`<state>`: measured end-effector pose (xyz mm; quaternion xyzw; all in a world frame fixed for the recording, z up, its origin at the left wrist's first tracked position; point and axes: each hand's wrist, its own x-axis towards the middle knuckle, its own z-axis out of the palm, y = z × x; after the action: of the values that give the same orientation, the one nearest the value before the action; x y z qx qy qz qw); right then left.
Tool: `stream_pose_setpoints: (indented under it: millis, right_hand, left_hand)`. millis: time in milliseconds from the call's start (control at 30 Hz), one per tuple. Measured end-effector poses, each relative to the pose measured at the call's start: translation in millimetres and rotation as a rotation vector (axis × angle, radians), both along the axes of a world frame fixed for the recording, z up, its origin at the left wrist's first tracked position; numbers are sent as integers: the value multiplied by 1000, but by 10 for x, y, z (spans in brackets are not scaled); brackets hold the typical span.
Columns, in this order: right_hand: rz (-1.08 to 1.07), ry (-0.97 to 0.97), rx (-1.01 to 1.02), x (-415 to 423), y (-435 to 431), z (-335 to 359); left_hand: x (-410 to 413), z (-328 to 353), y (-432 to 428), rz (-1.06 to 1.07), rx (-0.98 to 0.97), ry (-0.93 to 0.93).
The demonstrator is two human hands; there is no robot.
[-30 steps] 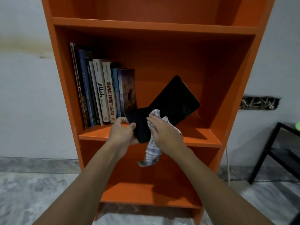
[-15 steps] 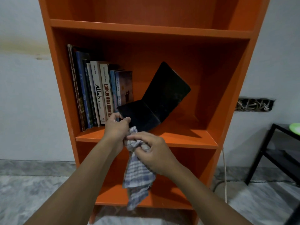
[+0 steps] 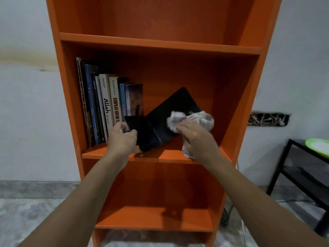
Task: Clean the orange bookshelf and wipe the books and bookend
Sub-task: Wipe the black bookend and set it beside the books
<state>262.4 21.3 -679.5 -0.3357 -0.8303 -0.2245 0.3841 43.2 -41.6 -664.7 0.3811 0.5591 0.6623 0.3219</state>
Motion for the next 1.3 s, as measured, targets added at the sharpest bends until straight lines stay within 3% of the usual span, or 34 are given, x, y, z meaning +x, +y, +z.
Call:
stream_pose_setpoints:
  millis: [133, 267, 367, 433, 533, 667, 833, 933, 1033, 1133, 1300]
  right_hand:
    - [192, -154, -292, -107, -123, -220]
    - [242, 148, -24, -237, -247, -87]
    - [99, 320, 58, -378, -253, 114]
    - [-20, 272, -93, -462, -228, 216]
    - [-137, 13, -229, -591, -161, 134]
    - [-126, 24, -189, -654, -211, -107]
    - [-121, 4, -434, -551, -385, -357]
    - [-73, 248, -569, -447, -468, -355]
    - [-10, 577, -648, -330, -455, -307]
    - [35, 755, -751, -325, -429, -215]
    - [6, 515, -671, -391, -462, -142]
  left_hand:
    - [94, 132, -1, 15, 75, -6]
    - [108, 202, -1, 56, 123, 248]
    - [136, 138, -47, 42, 152, 421]
    - [157, 97, -98, -6, 186, 493]
    - [189, 89, -156, -35, 226, 557]
    - [155, 77, -173, 11, 232, 447]
    - [59, 218, -138, 37, 188, 103]
    - [19, 402, -124, 40, 133, -57]
    - [-86, 438, -94, 29, 17, -58]
    - [-166, 369, -131, -42, -101, -87]
    - [-152, 235, -208, -231, -224, -139]
